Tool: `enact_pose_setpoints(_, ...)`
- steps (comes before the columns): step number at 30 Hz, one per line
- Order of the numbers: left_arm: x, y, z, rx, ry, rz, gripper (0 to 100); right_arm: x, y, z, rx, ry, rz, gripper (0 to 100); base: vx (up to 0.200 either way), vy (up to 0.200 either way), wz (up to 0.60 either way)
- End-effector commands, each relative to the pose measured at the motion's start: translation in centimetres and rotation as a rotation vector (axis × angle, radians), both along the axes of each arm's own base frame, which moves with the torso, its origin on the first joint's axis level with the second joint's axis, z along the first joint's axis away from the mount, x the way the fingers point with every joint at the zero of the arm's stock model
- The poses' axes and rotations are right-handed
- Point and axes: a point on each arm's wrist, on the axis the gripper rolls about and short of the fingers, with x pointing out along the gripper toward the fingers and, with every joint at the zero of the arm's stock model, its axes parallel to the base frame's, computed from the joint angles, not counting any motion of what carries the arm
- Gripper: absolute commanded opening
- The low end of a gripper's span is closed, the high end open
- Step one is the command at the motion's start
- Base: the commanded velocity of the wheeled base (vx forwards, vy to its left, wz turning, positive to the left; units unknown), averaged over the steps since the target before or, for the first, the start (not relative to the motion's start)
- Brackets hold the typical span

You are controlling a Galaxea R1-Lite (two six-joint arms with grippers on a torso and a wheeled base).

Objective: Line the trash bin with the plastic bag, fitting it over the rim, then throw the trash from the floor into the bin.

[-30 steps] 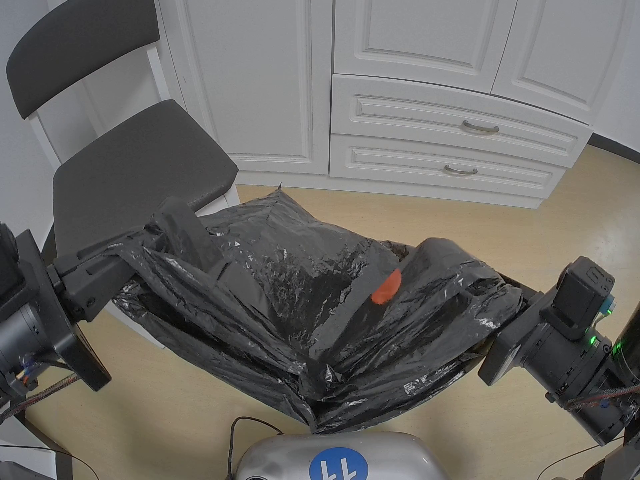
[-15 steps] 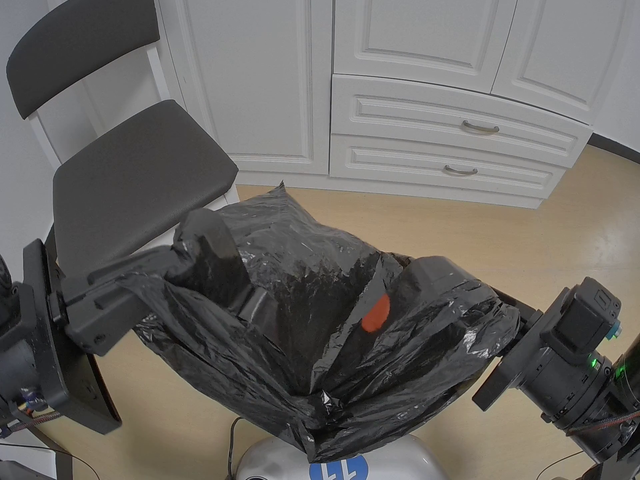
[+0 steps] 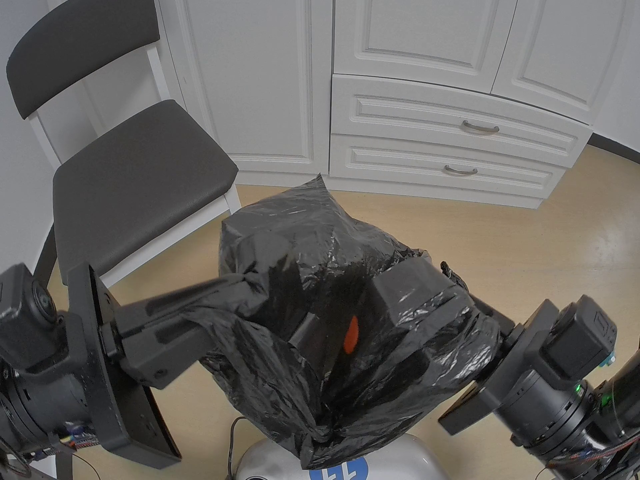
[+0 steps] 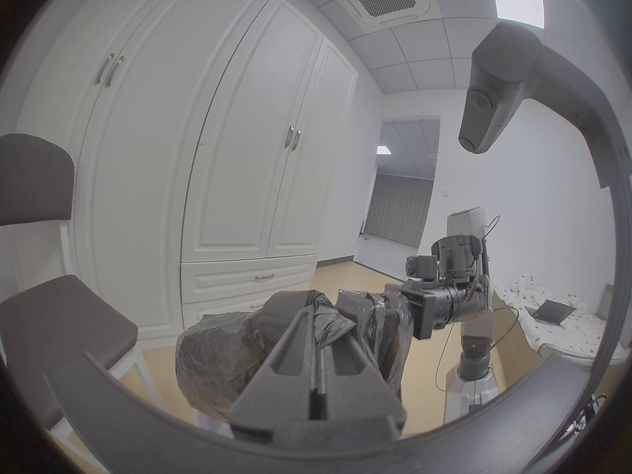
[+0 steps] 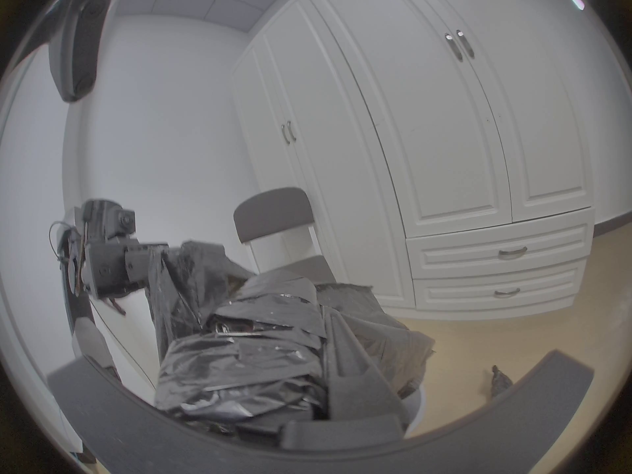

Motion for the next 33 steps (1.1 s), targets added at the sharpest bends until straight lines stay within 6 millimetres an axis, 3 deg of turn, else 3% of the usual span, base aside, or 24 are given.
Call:
enact_pose_setpoints(1, 0.3, -1.0, -1.0, 0.010, 0.016, -0.022, 0, 0.2, 2.4, -2.7, -0.084, 0.031, 0.027, 0, 0.000, 0.000, 0.00)
enact_pose_setpoints(13, 0.5, -1.5, -0.9, -0.007, 0.053, -0.027, 0, 0.5, 3.0, -2.9, -0.056, 0.058, 0.026, 0, 0.000, 0.000, 0.00)
enact_pose_setpoints(20, 1.3, -2.5, -0.8, -0.041, 0.132, -0.030, 0, 3.3, 3.0, -1.5, 0.060, 0.084, -0.056, 0, 0.000, 0.000, 0.00)
enact_pose_setpoints(27, 2.3, -3.5, -0.9, -0.068, 0.212, -0.025, 0, 4.9, 3.0, 0.0, 0.109, 0.215, -0.081, 0, 0.000, 0.000, 0.00)
enact_pose_setpoints(33, 3.4, -4.8, -0.3, -0.140, 0.311, -0.027, 0, 7.1, 2.3, 2.6, 0.134, 0.523, -0.172, 0, 0.000, 0.000, 0.00)
